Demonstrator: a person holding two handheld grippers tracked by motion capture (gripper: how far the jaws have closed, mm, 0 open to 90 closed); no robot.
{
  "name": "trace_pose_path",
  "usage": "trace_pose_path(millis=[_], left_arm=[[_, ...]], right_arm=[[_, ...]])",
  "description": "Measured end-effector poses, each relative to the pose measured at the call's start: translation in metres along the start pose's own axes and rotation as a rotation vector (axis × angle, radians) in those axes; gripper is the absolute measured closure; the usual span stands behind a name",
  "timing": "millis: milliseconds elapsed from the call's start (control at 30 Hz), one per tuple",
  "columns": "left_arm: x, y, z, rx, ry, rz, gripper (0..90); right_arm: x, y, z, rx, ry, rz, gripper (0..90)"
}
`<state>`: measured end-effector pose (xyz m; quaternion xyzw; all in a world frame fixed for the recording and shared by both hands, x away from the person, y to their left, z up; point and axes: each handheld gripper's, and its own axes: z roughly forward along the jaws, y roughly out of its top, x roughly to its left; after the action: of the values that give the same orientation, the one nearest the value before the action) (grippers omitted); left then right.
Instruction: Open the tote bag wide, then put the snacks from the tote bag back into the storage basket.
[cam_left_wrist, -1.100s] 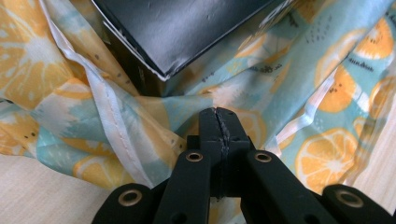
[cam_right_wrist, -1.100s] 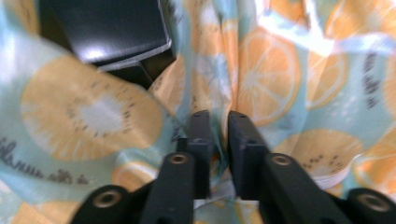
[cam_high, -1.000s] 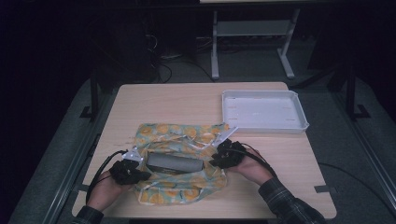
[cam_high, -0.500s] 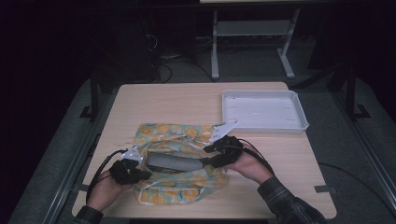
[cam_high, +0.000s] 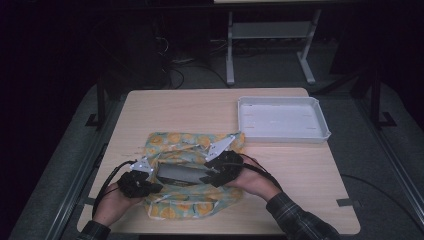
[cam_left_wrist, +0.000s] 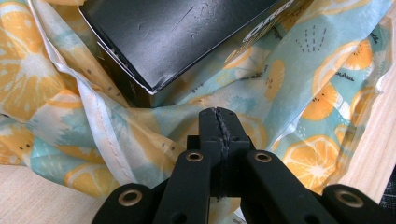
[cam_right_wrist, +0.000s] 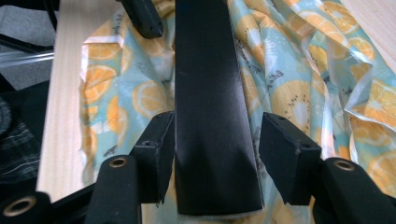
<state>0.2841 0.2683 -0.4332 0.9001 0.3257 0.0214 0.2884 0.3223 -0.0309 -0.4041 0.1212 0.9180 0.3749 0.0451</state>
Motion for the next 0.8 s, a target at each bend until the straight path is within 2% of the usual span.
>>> trace_pose_path(millis=[100,133,233,500,800], left_arm=[[0.0,0.0,0.0,-0.001,-0.002,-0.003,89.6],[0.0,0.0,0.0,0.0,-0.003,-0.002,89.6],[0.0,0.0,0.001,-0.002,-0.005,-0.002,89.6],[-0.001,-0.001,0.0,-0.001,-0.008,-0.004,89.6],[-0.001,0.0,0.0,-0.003,-0.01,-0.008,89.6]], right_arm=[[0.001,0.001,0.007,0.01,-0.003,0.021,43.9],[-0.001,0.002,0.01,0.008,-0.003,0.006,43.8],[-0.003,0.003,0.019,0.014,0.007,0.014,42.7],[-0.001,0.003,0.021,0.026,0.024,0.01,39.5],[0.001,-0.004,0.026,0.061,0.015,-0.004,38.7]])
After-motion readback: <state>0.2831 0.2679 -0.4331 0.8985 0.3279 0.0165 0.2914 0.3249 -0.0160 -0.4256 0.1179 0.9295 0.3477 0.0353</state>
